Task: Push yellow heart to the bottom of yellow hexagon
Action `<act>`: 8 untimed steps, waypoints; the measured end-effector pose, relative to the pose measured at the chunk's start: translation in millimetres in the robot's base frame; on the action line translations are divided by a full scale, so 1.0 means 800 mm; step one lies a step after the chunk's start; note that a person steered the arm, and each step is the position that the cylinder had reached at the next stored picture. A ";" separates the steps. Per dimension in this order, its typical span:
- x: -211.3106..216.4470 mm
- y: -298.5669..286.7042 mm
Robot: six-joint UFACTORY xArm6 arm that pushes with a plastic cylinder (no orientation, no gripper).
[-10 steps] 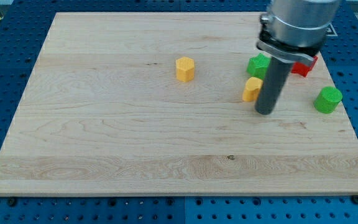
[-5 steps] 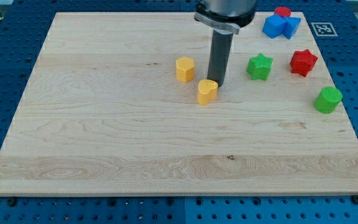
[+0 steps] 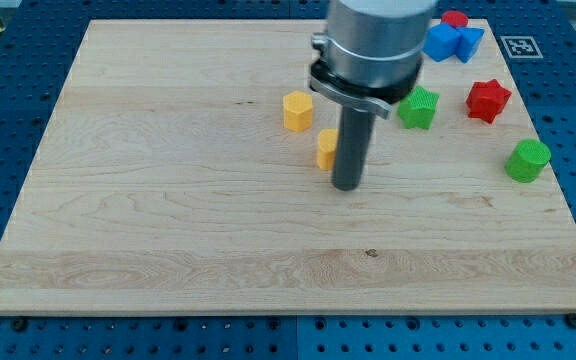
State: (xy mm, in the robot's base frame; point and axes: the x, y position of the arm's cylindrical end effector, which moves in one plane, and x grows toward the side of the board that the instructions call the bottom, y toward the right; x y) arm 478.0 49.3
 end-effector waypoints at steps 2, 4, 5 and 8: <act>-0.022 -0.021; -0.006 0.048; -0.043 0.043; -0.082 0.015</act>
